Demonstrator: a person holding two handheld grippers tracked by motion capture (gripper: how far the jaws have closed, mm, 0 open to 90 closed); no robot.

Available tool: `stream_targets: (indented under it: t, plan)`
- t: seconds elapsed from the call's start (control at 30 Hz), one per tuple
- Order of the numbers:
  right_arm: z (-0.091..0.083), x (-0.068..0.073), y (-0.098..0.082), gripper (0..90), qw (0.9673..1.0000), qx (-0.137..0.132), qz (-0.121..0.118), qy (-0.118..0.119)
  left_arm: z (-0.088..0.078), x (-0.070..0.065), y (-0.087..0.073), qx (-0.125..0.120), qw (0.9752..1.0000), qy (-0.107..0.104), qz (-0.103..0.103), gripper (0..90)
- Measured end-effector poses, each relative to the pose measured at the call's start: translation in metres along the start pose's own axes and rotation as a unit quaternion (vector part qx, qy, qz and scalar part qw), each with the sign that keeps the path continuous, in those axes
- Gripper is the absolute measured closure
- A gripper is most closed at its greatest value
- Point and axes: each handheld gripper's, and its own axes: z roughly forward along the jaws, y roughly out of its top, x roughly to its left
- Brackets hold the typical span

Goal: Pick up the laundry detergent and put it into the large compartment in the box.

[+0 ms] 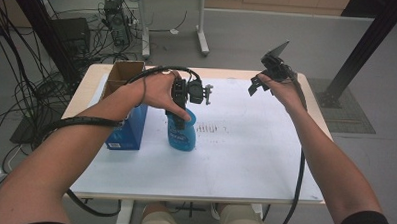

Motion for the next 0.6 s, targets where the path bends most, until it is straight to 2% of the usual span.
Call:
stream_targets:
  t: [0.23,0.6]
  plan:
    - [0.0,-0.001,-0.001,5.7,1.0,-0.001,-0.003,0.001,0.004,-0.003,0.003,0.004,0.9999,0.005,0.011,6.8]
    - [0.001,-0.002,-0.001,5.7,1.0,0.0,0.0,0.001,0.013,-0.002,0.003,0.011,0.9999,0.0,0.011,6.8]
